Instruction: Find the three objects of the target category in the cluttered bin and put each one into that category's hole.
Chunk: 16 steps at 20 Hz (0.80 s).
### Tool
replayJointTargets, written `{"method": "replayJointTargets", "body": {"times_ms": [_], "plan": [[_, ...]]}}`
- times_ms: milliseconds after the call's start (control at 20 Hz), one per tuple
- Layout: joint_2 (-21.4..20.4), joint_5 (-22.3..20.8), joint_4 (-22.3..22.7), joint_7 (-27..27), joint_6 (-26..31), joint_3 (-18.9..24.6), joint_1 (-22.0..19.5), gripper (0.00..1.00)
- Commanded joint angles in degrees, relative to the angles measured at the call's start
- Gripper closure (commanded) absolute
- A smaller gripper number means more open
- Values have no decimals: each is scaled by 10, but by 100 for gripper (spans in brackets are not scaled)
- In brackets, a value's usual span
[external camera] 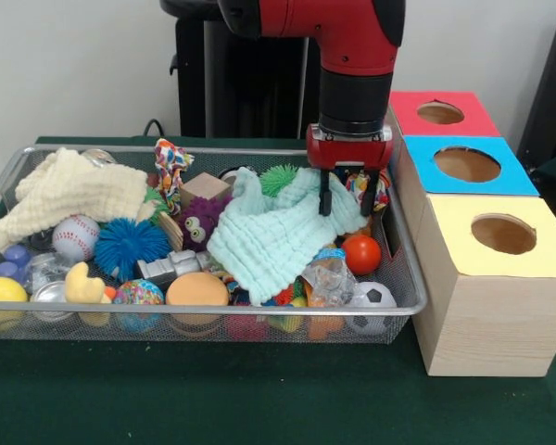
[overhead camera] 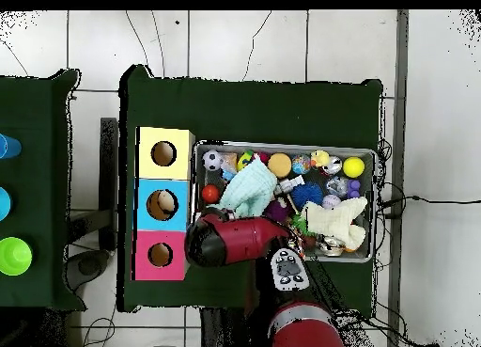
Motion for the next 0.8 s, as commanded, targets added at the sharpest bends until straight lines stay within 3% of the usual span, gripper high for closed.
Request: {"method": "replayJointTargets", "body": {"times_ms": [50,450,800], "plan": [[6,3,49,40,54,40,-27,0],[-124,50,99,11,175,84,-61,0],[-140,37,96,-32,210,98,-105,0]]}}
